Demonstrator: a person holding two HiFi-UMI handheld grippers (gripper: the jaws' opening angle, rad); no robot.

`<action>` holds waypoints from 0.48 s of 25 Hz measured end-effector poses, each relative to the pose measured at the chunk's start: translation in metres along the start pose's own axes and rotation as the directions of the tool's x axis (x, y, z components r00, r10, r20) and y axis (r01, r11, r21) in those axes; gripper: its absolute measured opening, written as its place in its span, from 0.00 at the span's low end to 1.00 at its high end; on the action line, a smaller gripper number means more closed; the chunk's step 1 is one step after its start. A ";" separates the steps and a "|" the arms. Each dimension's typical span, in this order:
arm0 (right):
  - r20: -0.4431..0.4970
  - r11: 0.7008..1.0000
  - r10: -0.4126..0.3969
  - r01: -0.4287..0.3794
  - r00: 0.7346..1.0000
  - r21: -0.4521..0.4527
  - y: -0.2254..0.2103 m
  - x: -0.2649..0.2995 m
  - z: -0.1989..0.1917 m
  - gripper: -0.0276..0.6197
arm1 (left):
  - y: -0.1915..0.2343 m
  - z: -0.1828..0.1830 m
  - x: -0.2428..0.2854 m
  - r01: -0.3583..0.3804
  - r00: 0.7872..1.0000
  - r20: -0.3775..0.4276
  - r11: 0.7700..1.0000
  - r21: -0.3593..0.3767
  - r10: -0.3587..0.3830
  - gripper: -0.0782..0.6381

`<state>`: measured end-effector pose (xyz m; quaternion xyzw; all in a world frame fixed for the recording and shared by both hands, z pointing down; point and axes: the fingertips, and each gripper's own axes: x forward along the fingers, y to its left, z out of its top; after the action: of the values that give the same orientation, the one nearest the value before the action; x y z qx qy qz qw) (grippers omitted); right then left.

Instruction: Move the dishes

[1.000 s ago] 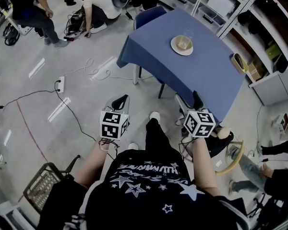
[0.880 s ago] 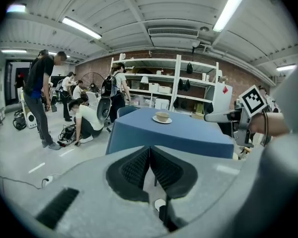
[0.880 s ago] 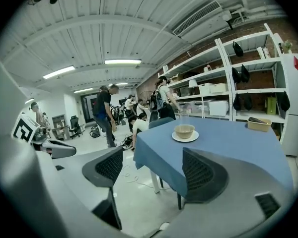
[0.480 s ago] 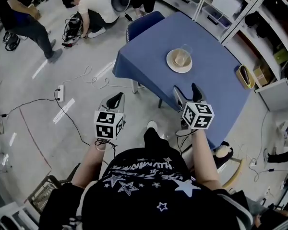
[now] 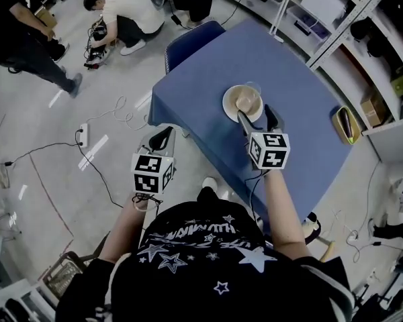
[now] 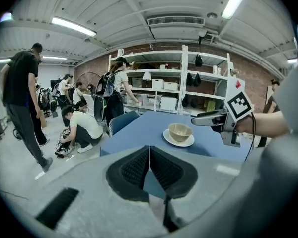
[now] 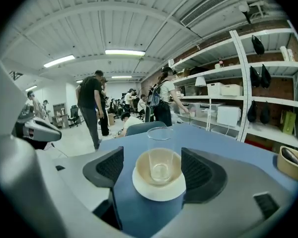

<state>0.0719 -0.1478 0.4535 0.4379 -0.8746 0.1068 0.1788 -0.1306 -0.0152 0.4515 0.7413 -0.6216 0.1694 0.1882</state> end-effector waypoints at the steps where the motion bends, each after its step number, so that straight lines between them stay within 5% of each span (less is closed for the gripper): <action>1: -0.006 1.000 0.004 -0.004 1.000 -0.022 -0.004 0.007 0.000 0.59 | -0.001 0.003 0.006 -0.007 1.000 -0.003 1.000 0.002 0.007 0.14; 12: -0.035 0.996 0.069 -0.070 0.997 -0.048 -0.009 0.068 0.001 0.59 | 0.005 0.014 0.031 -0.050 0.998 -0.033 0.999 0.004 0.050 0.14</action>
<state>0.0413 -0.2025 0.4808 0.4009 -0.8885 0.0987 0.2004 -0.1300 -0.0489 0.4550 0.7231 -0.6363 0.1874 0.1929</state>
